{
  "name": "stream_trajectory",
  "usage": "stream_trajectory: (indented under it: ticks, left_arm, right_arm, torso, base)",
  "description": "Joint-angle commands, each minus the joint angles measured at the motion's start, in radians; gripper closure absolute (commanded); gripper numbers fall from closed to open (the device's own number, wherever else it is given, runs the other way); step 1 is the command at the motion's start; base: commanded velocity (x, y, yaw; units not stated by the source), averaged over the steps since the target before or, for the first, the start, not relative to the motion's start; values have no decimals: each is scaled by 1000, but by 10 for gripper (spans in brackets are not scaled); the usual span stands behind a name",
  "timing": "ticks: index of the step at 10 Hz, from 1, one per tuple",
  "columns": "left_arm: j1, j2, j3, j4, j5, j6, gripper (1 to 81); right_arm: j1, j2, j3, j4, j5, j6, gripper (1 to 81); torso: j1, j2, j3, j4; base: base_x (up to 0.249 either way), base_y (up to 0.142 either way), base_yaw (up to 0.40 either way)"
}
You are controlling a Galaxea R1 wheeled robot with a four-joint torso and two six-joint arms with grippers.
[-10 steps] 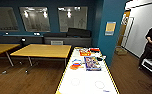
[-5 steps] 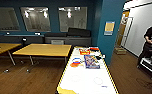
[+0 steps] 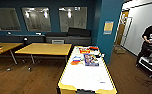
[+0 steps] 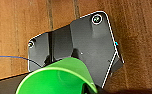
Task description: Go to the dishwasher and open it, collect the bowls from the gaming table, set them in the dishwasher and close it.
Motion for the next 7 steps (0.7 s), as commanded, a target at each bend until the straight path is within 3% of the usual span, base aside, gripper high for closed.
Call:
stream_trajectory:
  ticks: [1,7]
  left_arm:
    - [-37,-10,-18,16,60,5,811]
    - [-26,-1,-20,16,57,4,811]
  right_arm:
    - [45,19,-58,-16,-87,1,811]
    - [44,34,-42,-27,-91,-5,811]
  torso:
    - [1,0,0,0]
    - [1,0,0,0]
  base:
    - [-126,0,0]
    - [-137,0,0]
